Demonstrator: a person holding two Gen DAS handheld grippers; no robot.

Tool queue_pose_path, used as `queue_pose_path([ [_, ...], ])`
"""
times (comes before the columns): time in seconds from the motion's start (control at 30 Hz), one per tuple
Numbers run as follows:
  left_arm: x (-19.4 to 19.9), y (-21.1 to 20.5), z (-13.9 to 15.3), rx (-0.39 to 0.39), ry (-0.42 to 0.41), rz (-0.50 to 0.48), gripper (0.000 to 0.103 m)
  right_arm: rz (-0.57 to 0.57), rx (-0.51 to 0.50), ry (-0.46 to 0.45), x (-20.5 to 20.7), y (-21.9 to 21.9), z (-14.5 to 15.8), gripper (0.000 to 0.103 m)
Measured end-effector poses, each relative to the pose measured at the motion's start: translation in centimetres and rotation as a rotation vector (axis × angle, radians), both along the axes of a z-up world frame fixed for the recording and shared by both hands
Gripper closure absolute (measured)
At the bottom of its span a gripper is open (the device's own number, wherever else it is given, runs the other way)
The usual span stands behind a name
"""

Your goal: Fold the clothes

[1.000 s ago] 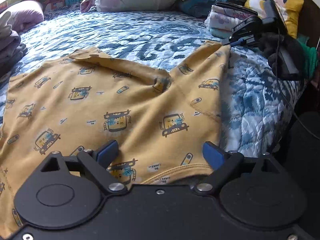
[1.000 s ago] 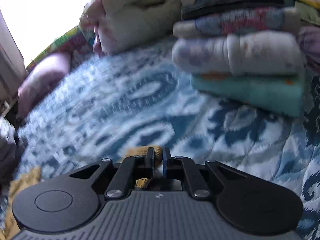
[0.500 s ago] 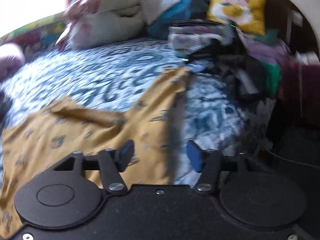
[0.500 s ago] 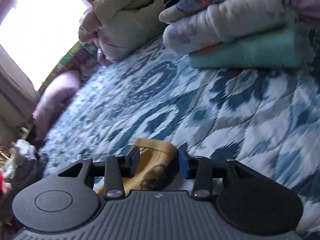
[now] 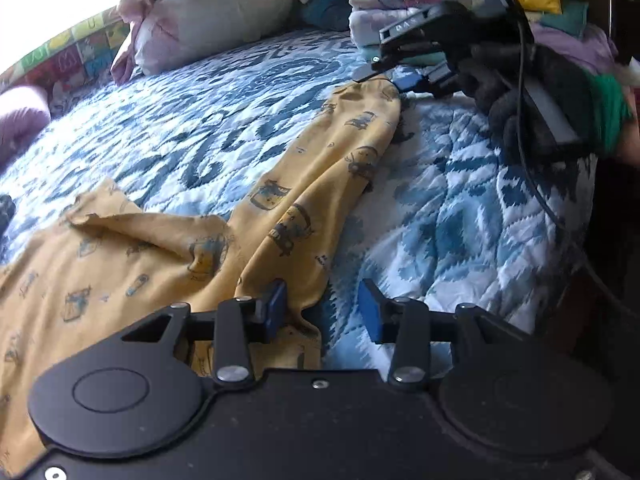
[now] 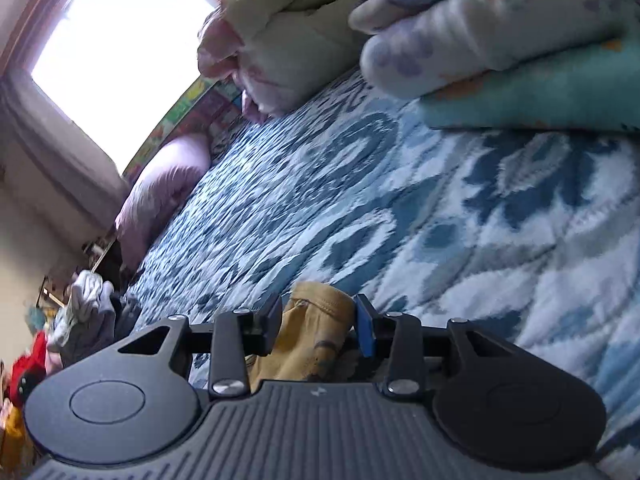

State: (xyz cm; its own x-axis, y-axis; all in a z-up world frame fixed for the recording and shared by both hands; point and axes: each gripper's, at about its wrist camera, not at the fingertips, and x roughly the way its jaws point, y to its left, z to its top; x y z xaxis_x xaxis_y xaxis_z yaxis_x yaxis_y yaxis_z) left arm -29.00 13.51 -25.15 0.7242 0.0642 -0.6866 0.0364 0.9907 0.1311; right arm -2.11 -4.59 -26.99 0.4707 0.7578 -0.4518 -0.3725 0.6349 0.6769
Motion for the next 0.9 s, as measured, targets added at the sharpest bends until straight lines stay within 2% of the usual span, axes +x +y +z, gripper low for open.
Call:
queue_pose_path([
  [0.07, 0.2, 0.0, 0.2, -0.002, 0.012, 0.004, 0.062, 0.012, -0.003, 0.002, 0.2, 0.3, 0.0, 0.063],
  [0.2, 0.6, -0.6, 0.6, 0.038, 0.041, -0.005, 0.067, -0.004, -0.013, 0.011, 0.5, 0.6, -0.2, 0.077],
  [0.27, 0.8, -0.7, 0.7, 0.053, 0.051, -0.004, 0.072, -0.014, -0.015, 0.015, 0.6, 0.7, -0.4, 0.079],
  [0.43, 0.5, -0.7, 0.8, 0.094, 0.060, 0.033, 0.098, -0.004, -0.034, -0.014, 0.1, 0.9, -0.4, 0.086],
  [0.47, 0.5, -0.8, 0.9, 0.096, 0.054, 0.044, 0.098, 0.001, -0.038, -0.020, 0.0, 1.0, -0.3, 0.088],
  [0.53, 0.3, -1.1, 1.5, 0.057, 0.041, 0.048, 0.099, 0.012, -0.034, -0.040, -0.3, 1.1, 0.0, 0.090],
  [0.67, -0.6, -1.7, 3.3, -0.114, 0.027, -0.002, 0.100, -0.039, 0.017, -0.091, -0.8, -0.2, 1.3, 0.090],
  [0.77, -0.3, -0.8, 1.9, -0.219, 0.080, -0.004, 0.098, -0.068, 0.043, -0.113, -0.8, -1.1, 1.8, 0.090],
  [0.83, -0.9, -0.6, 1.4, -0.238, 0.080, -0.003, 0.094, -0.066, -0.002, -0.090, -0.5, -0.9, 1.3, 0.090],
  [0.9, -1.9, -0.3, 2.0, -0.214, 0.062, -0.001, 0.094, -0.059, -0.036, -0.066, -0.1, -0.6, 0.8, 0.089],
])
